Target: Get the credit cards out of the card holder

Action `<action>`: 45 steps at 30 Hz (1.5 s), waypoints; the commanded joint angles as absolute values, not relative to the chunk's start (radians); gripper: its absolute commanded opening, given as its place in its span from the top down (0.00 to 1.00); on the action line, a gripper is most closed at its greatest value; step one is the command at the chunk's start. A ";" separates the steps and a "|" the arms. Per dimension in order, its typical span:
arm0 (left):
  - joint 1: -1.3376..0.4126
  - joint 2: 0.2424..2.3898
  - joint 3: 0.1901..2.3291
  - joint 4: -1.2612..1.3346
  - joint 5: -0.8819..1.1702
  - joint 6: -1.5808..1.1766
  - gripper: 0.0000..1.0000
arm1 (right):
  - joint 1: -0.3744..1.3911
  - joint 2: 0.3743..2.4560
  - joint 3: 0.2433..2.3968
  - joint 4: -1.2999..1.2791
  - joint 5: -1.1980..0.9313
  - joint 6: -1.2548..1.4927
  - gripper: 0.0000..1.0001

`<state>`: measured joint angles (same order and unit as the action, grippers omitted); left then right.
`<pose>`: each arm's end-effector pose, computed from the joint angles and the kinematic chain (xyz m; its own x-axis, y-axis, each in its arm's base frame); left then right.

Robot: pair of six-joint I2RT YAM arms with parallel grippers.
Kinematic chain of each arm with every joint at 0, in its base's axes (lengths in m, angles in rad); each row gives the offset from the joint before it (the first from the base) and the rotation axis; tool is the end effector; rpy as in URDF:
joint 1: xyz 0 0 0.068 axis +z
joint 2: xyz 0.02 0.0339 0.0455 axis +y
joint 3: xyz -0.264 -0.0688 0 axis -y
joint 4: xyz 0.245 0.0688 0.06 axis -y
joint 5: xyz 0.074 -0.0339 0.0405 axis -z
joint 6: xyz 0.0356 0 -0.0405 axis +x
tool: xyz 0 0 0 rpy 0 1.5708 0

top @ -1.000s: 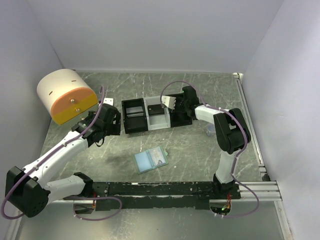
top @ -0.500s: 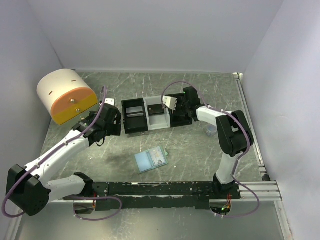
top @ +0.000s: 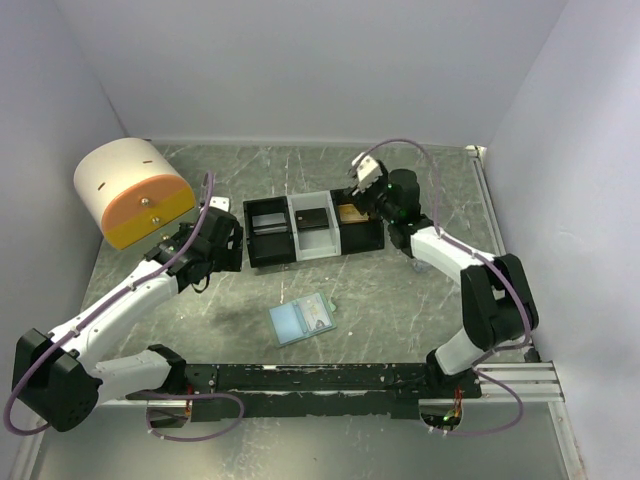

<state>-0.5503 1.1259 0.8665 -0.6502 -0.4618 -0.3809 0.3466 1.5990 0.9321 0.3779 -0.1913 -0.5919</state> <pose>0.1989 -0.1034 0.2634 -0.7119 0.0463 -0.7008 -0.0320 0.9947 0.0982 0.3377 0.1292 0.2419 0.0593 -0.5610 -0.8257 -0.5686 0.6609 -0.4898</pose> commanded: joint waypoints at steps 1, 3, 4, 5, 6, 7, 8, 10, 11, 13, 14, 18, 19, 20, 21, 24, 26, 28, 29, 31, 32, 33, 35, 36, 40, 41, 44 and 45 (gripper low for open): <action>-0.543 1.117 0.872 -0.650 -0.447 -0.369 0.04 | 0.332 1.512 0.915 0.448 0.014 0.065 0.36; -0.543 1.113 0.871 -0.650 -0.444 -0.369 0.04 | 0.317 1.493 0.941 0.321 -0.002 0.277 0.38; -0.542 1.112 0.872 -0.650 -0.442 -0.368 0.04 | 0.312 1.493 0.958 0.250 -0.038 0.344 0.39; -0.543 1.112 0.872 -0.649 -0.441 -0.367 0.04 | 0.309 1.497 0.972 0.190 -0.078 0.400 0.41; -0.543 1.112 0.872 -0.650 -0.440 -0.367 0.04 | 0.305 1.504 0.988 0.138 -0.134 0.429 0.42; -0.543 1.111 0.873 -0.651 -0.438 -0.368 0.04 | 0.303 1.507 0.993 0.097 -0.186 0.451 0.42; -0.543 1.112 0.874 -0.655 -0.437 -0.369 0.04 | 0.302 1.501 0.980 0.086 -0.239 0.473 0.41; -0.543 1.112 0.878 -0.660 -0.434 -0.371 0.04 | 0.303 1.461 0.909 0.138 -0.341 0.525 0.40; -0.543 1.110 0.880 -0.662 -0.432 -0.371 0.04 | 0.303 1.432 0.867 0.196 -0.398 0.538 0.40; -0.543 1.108 0.879 -0.663 -0.428 -0.371 0.04 | 0.307 1.380 0.823 0.191 -0.440 0.578 0.40; -0.542 1.107 0.881 -0.665 -0.424 -0.373 0.04 | 0.312 1.365 0.808 0.175 -0.465 0.595 0.40; -0.543 1.095 0.875 -0.656 -0.391 -0.371 0.04 | 0.363 1.313 0.779 0.063 -0.466 0.589 0.43; -0.542 1.094 0.876 -0.655 -0.375 -0.374 0.04 | 0.395 1.298 0.765 0.045 -0.445 0.582 0.45; -0.543 1.092 0.877 -0.653 -0.358 -0.375 0.03 | 0.430 1.281 0.752 0.029 -0.409 0.574 0.46; -0.543 1.091 0.879 -0.651 -0.337 -0.381 0.03 | 0.485 1.269 0.742 0.011 -0.365 0.569 0.46; -0.543 1.074 0.885 -0.637 -0.246 -0.430 0.02 | 0.617 1.253 0.725 -0.038 -0.253 0.580 0.47; -0.542 1.039 0.857 -0.579 -0.139 -0.477 0.00 | 0.674 1.248 0.703 -0.048 -0.220 0.597 0.47; -0.542 1.000 0.806 -0.498 -0.031 -0.529 0.00 | 0.728 1.246 0.678 -0.029 -0.209 0.609 0.47; -0.543 0.988 0.780 -0.464 0.016 -0.562 0.00 | 0.755 1.246 0.668 -0.028 -0.200 0.616 0.47; -0.544 0.969 0.725 -0.380 0.123 -0.621 0.00 | 0.795 1.258 0.651 -0.034 -0.181 0.632 0.47; -0.546 0.966 0.700 -0.341 0.164 -0.650 0.00 | 0.809 1.266 0.644 -0.036 -0.181 0.639 0.47; -0.550 0.962 0.675 -0.300 0.200 -0.678 0.01 | 0.816 1.273 0.636 -0.038 -0.180 0.646 0.48; -0.572 0.956 0.636 -0.235 0.244 -0.727 0.03 | 0.828 1.282 0.622 -0.045 -0.174 0.660 0.49; -0.590 0.954 0.625 -0.222 0.239 -0.742 0.03 | 0.829 1.284 0.612 -0.040 -0.180 0.666 0.49; -0.670 0.955 0.581 -0.185 0.177 -0.817 0.06 | 0.829 1.310 0.596 -0.054 -0.145 0.681 0.51; -0.692 0.958 0.569 -0.169 0.166 -0.835 0.07 | 0.829 1.320 0.597 -0.056 -0.141 0.681 0.52; -0.763 0.977 0.549 -0.146 0.107 -0.884 0.10 | 0.830 1.342 0.594 -0.039 -0.152 0.683 0.54; -0.785 0.985 0.545 -0.140 0.090 -0.899 0.11 | 0.829 1.349 0.593 -0.028 -0.163 0.685 0.56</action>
<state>-0.7147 0.9688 0.5636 -0.2356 0.1368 -0.7998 0.8261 1.3258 0.6014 -0.0444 -0.1696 0.6682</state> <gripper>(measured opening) 0.909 0.462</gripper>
